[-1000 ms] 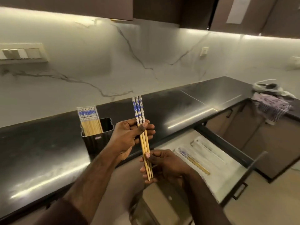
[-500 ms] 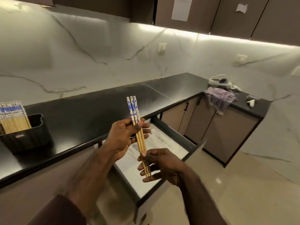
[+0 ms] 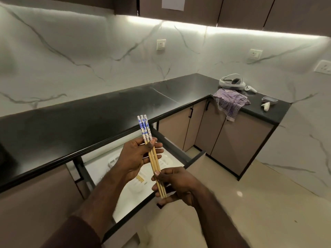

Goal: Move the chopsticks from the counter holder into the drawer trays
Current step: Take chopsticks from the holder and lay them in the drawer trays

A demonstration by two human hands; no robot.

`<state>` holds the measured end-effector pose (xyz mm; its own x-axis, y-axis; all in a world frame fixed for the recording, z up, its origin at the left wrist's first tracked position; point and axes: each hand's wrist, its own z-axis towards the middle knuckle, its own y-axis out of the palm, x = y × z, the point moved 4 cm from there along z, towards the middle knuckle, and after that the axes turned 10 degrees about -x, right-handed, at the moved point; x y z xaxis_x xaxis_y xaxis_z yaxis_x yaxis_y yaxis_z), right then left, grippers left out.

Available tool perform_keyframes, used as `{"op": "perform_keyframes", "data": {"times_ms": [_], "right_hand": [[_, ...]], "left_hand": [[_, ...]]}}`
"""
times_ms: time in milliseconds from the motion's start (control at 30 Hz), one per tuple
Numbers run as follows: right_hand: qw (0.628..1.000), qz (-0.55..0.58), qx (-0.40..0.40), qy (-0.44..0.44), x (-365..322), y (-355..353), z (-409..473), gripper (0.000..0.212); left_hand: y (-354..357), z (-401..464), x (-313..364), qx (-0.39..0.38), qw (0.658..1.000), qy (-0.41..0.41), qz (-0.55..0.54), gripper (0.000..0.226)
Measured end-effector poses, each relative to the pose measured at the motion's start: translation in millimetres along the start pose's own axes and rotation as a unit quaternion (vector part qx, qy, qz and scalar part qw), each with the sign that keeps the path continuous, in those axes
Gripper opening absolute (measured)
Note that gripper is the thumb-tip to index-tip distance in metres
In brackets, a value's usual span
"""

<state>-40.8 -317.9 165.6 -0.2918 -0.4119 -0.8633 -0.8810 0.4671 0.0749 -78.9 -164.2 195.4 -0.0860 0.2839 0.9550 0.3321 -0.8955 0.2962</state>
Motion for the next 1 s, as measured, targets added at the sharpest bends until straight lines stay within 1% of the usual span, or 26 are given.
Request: {"op": "perform_keyframes", "data": {"times_ms": [133,200,300,467,567,700,800,900,1000], "right_hand": [[1.000,-0.002,0.003,0.019,1,-33,20,0.026],[0.999,0.000,-0.006,0.032,-1,-50,34,0.026],[0.999,0.013,-0.022,0.046,-5,-70,60,0.025],[0.995,0.016,-0.050,0.083,-18,-96,111,0.021],[0.994,0.001,-0.060,0.093,-26,-105,143,0.020],[0.992,-0.021,-0.072,0.100,-27,-106,179,0.025],[0.989,-0.052,-0.085,0.109,-22,-104,203,0.029],[0.980,-0.078,-0.117,0.138,-11,-98,221,0.027],[0.973,-0.087,-0.145,0.155,2,-91,237,0.030]], "left_hand": [[8,32,-17,0.003,1.000,-0.006,-0.023,0.024],[7,51,-25,0.007,0.999,-0.007,-0.035,0.022],[2,80,-31,0.008,0.999,-0.004,-0.041,0.029],[-19,130,-42,0.033,0.999,-0.021,-0.033,0.025],[-38,151,-51,0.063,0.997,-0.033,-0.023,0.017],[-61,157,-73,0.096,0.993,-0.073,-0.013,0.020],[-77,151,-91,0.150,0.984,-0.098,-0.020,0.018],[-92,142,-108,0.207,0.970,-0.124,-0.037,0.019],[-104,136,-127,0.250,0.955,-0.150,-0.050,0.019]]}}
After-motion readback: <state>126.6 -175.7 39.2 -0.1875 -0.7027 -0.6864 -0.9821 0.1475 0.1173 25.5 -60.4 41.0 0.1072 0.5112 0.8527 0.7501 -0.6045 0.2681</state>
